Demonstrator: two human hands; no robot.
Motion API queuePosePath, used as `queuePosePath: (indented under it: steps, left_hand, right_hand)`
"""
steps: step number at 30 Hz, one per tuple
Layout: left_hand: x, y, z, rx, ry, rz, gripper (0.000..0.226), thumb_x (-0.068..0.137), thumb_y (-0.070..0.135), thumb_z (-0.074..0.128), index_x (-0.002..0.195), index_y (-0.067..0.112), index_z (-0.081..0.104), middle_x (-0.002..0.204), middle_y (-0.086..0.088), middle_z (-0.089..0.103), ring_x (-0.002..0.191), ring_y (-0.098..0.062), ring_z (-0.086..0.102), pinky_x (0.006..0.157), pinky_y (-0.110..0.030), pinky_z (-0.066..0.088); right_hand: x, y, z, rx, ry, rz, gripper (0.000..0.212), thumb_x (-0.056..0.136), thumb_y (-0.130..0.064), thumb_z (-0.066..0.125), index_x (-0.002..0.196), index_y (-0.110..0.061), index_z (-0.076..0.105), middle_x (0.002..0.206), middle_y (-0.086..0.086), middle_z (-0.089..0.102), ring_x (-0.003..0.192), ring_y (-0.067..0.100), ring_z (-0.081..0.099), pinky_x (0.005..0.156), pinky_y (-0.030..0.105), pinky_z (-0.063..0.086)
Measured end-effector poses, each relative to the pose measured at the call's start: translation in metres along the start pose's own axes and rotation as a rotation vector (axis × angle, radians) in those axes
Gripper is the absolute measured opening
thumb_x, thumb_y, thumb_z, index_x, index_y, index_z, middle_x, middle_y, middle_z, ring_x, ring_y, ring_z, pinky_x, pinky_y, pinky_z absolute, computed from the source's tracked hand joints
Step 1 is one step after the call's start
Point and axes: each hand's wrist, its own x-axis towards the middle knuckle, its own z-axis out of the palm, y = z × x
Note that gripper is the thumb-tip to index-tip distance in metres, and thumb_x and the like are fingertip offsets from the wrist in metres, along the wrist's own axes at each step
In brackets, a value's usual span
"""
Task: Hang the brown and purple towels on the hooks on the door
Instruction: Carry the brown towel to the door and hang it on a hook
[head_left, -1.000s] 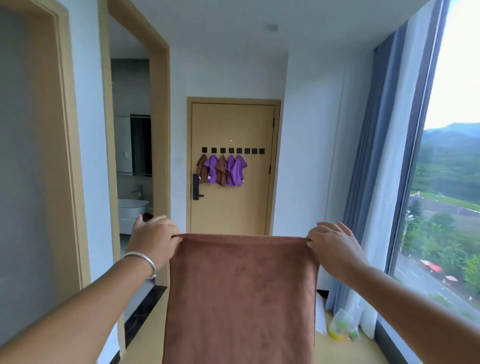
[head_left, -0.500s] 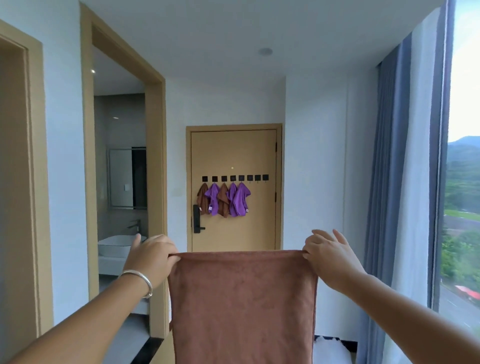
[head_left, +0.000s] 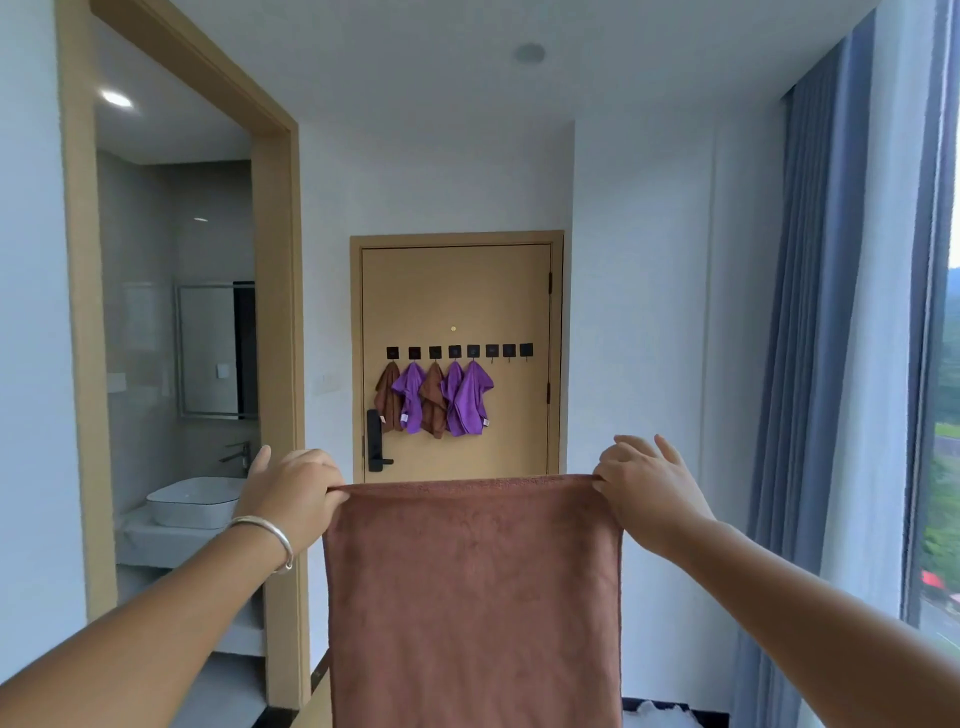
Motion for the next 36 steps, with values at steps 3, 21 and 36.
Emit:
queuePosePath:
  steps: [3,21,36]
  left_hand:
    - [0.044,-0.009,0.029,0.002,0.006,0.013,0.024,0.095,0.039,0.046,0.084,0.037,0.068,0.098,0.019,0.057,0.104,-0.006,0.051,0.115,-0.05,0.015]
    - [0.317,-0.078,0.198,-0.03,0.045,0.103,0.024,0.096,0.036,0.046,0.086,0.035,0.067,0.101,0.017,0.058,0.102,-0.01,0.052,0.108,-0.045,0.028]
    - [0.525,-0.05,0.328,0.012,0.108,0.138,0.022,0.094,0.035,0.049,0.091,0.031,0.071,0.104,0.014,0.06,0.099,-0.013,0.052,0.096,-0.036,0.036]
  right_hand:
    - [0.042,-0.001,0.025,-0.03,0.008,-0.003,0.035,0.102,-0.035,0.031,0.123,-0.032,0.058,0.135,-0.014,0.049,0.143,0.013,0.021,0.118,0.043,0.008]
    - [0.305,-0.012,0.172,-0.13,0.001,0.066,0.033,0.101,-0.033,0.032,0.118,-0.033,0.06,0.128,-0.015,0.052,0.137,0.013,0.027,0.115,0.04,0.017]
    - [0.52,0.066,0.321,-0.124,0.069,0.0,0.032,0.101,-0.033,0.035,0.114,-0.029,0.064,0.118,-0.011,0.058,0.121,0.014,0.044,0.106,0.034,0.033]
